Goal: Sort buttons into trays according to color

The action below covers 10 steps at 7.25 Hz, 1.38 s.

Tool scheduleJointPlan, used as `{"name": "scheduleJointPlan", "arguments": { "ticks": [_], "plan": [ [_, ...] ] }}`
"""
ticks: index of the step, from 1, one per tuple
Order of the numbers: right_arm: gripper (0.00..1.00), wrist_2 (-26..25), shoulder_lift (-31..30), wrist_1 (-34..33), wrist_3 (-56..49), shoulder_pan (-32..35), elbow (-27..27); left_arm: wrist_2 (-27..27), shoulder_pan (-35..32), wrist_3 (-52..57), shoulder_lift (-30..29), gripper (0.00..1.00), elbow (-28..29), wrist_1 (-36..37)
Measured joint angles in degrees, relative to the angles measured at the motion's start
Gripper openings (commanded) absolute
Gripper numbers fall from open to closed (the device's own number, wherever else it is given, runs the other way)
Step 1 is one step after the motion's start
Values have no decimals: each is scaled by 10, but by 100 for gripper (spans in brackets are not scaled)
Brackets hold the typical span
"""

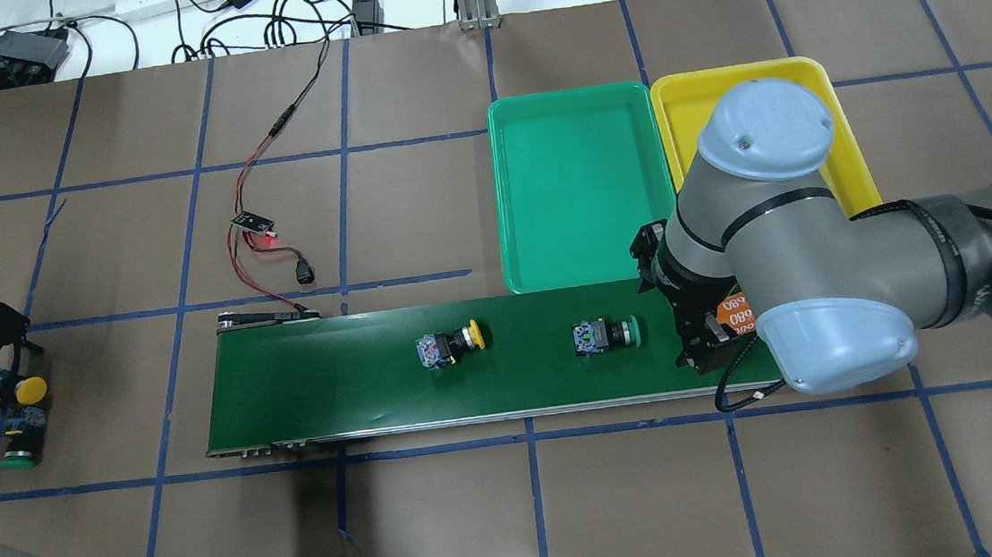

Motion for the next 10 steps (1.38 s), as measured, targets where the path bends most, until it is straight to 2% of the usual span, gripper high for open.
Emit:
{"name": "scheduleJointPlan", "arguments": {
  "ticks": [1,4,6,7,8,9,10],
  "plan": [
    [100,1,11,-6,3,2,1,0,0,0,0,0,2,0],
    [100,13,48,-25,21,7,2,0,-1,-5,2,0,11,-5],
    [100,16,61,-26,23,7,2,-9,-19,-51,14,0,26,-38],
    [79,17,71,-26,24,7,2,-17,-45,-91,27,0,31,-63],
    [29,17,79,-26,26,7,3,-21,-76,-136,44,0,31,-91],
    [0,16,83,-26,29,7,6,-22,-104,-186,62,0,29,-123],
    [0,14,84,-26,31,7,7,-23,-134,-243,85,0,26,-157]
  ]
}}
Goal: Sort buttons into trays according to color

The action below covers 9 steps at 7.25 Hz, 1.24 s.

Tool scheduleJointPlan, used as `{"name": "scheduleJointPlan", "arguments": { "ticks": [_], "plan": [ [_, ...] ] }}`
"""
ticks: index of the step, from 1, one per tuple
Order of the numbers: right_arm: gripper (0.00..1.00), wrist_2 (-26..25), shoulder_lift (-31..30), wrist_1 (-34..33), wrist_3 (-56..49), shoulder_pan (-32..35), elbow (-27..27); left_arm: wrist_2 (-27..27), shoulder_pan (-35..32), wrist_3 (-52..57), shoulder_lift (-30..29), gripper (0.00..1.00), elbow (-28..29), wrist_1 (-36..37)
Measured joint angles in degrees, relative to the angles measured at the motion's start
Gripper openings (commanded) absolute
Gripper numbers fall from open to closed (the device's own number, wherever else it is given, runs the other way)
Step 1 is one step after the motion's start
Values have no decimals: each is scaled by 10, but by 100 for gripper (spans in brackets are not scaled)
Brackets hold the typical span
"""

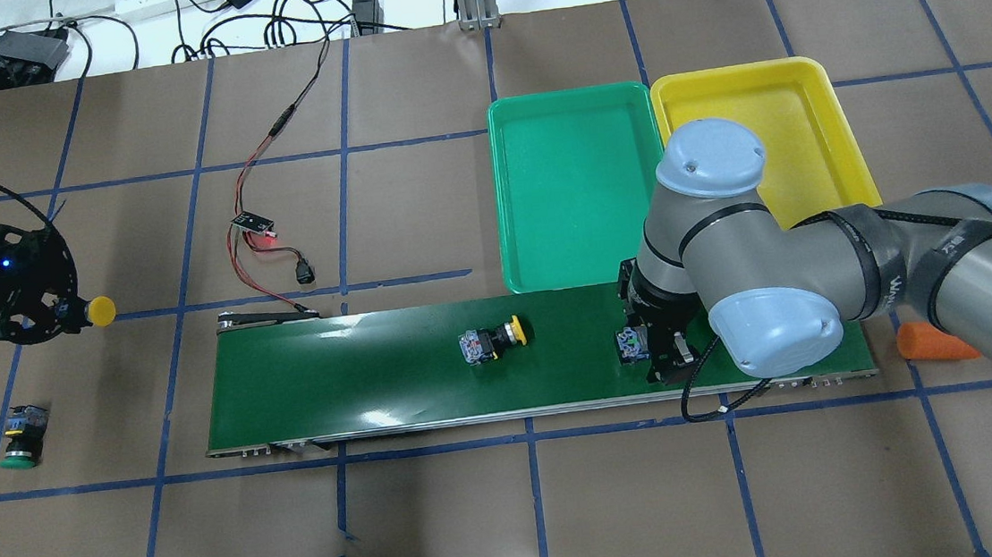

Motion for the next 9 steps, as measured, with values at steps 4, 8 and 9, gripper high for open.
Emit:
{"name": "scheduleJointPlan", "arguments": {
  "ticks": [4,8,9],
  "plan": [
    [0,-10,-9,34,3,-1,-51,4,-130,-236,101,0,-64,-54],
    [0,-21,42,22,-20,-3,-181,30,-302,-444,171,0,-136,-53],
    [0,-21,79,-12,-24,-2,-194,32,-346,-481,173,0,-144,-49]
  ]
}}
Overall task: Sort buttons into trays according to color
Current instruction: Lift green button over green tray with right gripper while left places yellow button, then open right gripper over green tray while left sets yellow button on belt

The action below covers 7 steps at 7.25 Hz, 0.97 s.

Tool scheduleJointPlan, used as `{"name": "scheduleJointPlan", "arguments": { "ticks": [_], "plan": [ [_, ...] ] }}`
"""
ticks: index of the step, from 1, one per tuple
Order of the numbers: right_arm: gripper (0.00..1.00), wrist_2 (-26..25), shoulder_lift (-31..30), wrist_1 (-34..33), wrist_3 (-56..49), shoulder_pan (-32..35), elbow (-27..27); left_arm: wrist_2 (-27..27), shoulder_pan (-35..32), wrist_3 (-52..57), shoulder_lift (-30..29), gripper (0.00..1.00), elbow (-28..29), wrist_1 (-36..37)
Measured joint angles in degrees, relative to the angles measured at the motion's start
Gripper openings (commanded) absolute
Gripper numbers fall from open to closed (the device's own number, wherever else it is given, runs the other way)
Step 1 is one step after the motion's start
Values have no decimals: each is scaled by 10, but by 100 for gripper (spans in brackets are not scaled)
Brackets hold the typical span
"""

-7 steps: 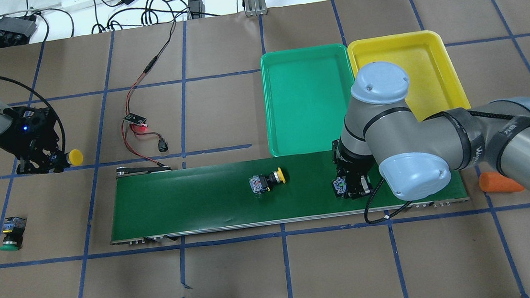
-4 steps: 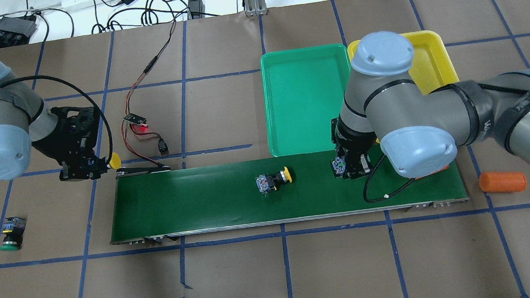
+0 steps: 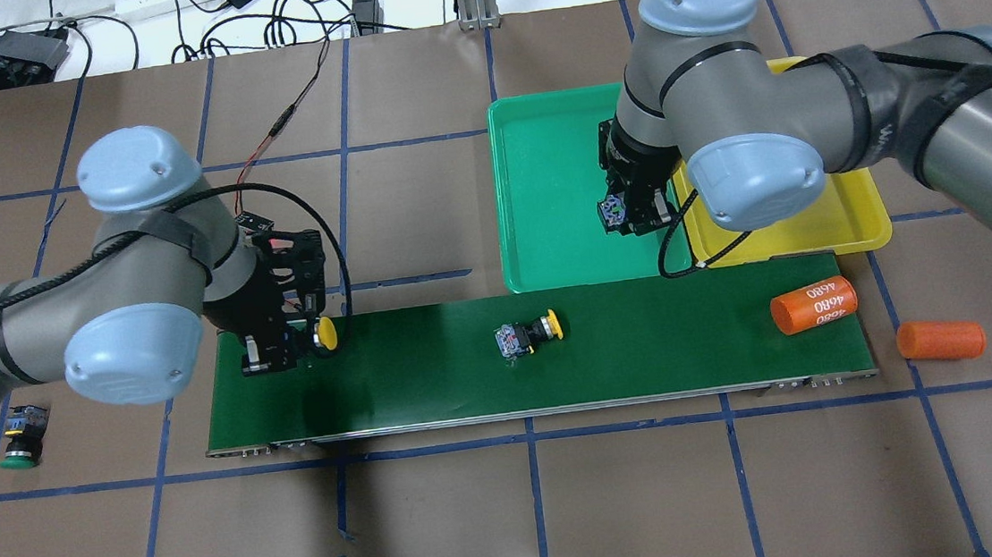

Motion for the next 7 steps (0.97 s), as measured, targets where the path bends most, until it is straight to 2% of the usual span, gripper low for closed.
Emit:
{"name": "scheduleJointPlan", "arguments": {
  "ticks": [1,2,3,4,6,7],
  "plan": [
    [0,0,27,-24,-2,1,-6,1,-31,-28,0,7,-5,2],
    [8,1,44,-47,-4,2,-8,1,-49,-49,-2,56,-7,4],
    [45,1,60,-71,-4,3,-9,1,-55,-58,-7,80,-8,9],
    [99,-2,81,-104,-2,3,-10,1,-55,-60,-11,81,-8,18],
    [100,-5,103,-152,0,2,-9,2,-34,-57,-7,89,-4,24],
    [100,-7,104,-157,1,1,-8,0,-3,-47,2,99,-2,23]
  ]
}}
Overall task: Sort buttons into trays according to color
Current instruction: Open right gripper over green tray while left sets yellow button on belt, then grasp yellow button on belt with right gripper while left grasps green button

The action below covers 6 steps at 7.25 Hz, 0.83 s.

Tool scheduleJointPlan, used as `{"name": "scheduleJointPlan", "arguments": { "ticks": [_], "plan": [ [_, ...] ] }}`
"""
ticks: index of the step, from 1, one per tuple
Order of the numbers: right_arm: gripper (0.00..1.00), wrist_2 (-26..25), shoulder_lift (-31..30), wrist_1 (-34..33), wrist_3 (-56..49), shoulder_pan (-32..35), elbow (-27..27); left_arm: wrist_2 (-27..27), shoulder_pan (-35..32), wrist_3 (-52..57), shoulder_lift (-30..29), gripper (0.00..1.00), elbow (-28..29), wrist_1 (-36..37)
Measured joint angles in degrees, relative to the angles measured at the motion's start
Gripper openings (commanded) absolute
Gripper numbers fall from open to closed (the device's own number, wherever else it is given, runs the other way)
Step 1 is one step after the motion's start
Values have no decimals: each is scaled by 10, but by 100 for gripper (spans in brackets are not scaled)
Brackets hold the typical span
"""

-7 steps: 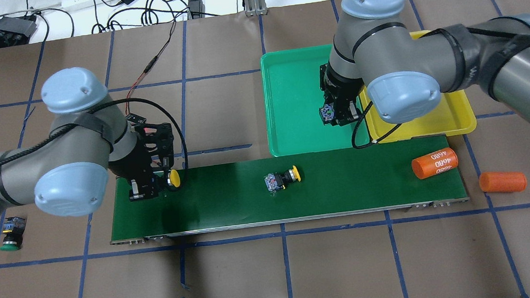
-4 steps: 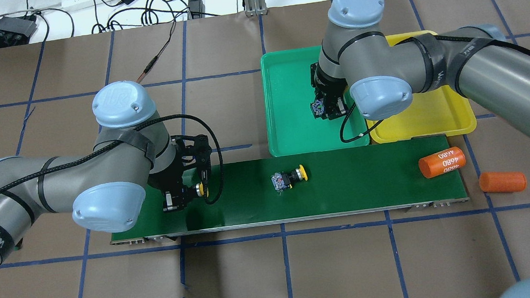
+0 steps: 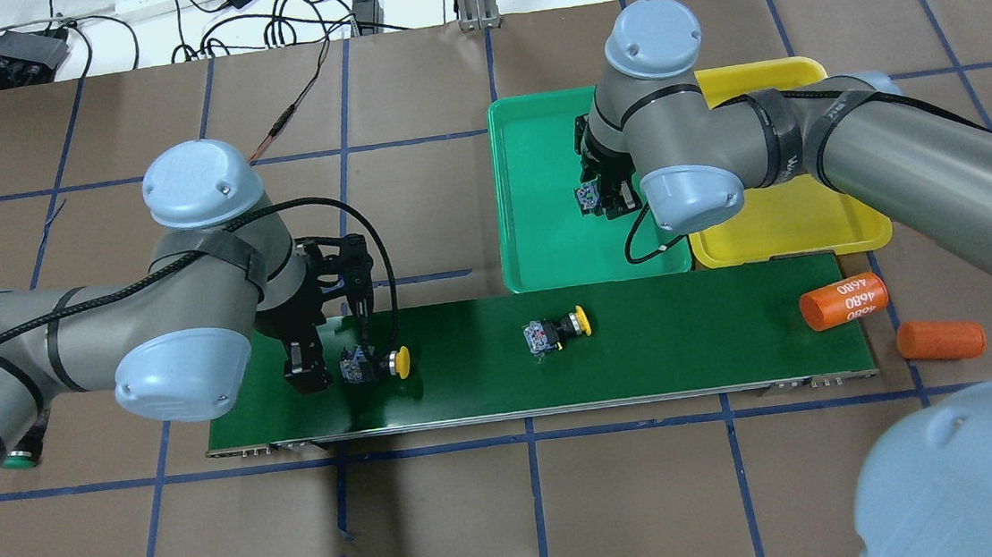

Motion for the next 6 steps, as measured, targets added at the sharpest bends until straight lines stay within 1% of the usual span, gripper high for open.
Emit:
{"name": "scheduleJointPlan", "arguments": {
  "ticks": [2,3,4,6],
  "plan": [
    [100,-2,-12,8,-1,-2,-2,-5,102,48,16,100,-3,-5],
    [100,0,-34,39,-2,-6,-1,-5,159,73,23,100,-3,-6],
    [100,2,-71,105,-3,-10,3,-5,215,94,27,100,-3,-6],
    [100,-1,-143,238,1,-14,19,-4,327,99,27,100,-6,-4]
  ]
}}
